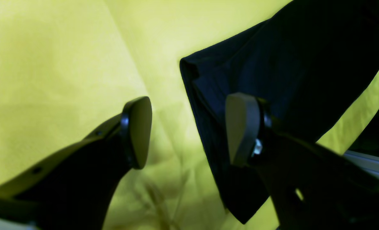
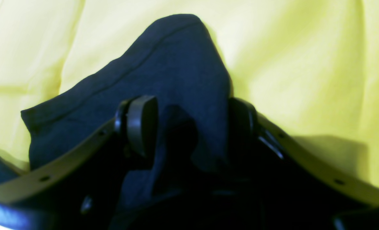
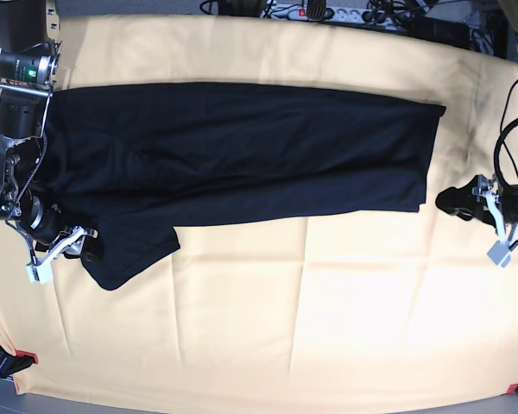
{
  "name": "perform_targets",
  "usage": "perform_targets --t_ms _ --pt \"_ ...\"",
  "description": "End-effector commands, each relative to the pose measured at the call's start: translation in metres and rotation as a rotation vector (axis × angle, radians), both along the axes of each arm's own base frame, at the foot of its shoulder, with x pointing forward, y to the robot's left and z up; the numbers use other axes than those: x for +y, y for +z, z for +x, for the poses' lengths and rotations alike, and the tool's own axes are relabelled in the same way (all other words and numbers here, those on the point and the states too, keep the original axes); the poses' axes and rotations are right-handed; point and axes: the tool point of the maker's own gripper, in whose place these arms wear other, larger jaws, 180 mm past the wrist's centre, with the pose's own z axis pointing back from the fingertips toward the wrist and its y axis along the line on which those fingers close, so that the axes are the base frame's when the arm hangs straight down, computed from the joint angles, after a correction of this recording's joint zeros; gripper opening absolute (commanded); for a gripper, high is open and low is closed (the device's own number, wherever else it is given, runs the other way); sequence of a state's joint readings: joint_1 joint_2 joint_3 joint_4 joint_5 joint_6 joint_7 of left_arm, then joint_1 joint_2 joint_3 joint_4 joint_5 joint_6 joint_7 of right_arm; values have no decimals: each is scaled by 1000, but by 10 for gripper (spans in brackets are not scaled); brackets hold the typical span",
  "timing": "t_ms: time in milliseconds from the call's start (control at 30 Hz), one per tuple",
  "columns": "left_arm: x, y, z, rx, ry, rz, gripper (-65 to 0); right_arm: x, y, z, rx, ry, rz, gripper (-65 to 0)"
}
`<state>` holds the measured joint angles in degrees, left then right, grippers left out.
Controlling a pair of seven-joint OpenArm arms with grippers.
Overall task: Fold the T-shirt properly
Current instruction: 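Grasp the sleeve sticking out of the folded shirt with the right gripper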
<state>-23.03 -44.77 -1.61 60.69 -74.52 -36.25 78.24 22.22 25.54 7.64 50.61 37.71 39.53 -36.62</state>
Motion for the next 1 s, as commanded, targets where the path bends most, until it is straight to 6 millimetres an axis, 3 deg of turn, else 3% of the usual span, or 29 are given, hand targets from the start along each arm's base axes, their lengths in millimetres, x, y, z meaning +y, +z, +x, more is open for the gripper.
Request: perform_targets --t_ms 0,67,100,233,533,800,967 --pt "7 20 10 -54 9 2 -268 -5 15 8 -33 5 -4 -289" --pt "7 20 11 -59 11 -1 -268 -4 18 10 -43 2 9 -314" --pt "7 21 11 -62 13 -2 -268 -4 20 11 -48 1 10 -357" --pt "6 24 15 -84 25 -15 -268 -4 27 17 -63 1 9 -650" --pt "6 26 18 -100 33 -24 -268 6 51 22 -86 30 71 -650" --pt "6 26 18 -101 33 -24 -268 32 76 0 -127 149 54 -650" --pt "6 26 18 -101 33 -24 -268 47 91 -28 -194 234 -37 -650"
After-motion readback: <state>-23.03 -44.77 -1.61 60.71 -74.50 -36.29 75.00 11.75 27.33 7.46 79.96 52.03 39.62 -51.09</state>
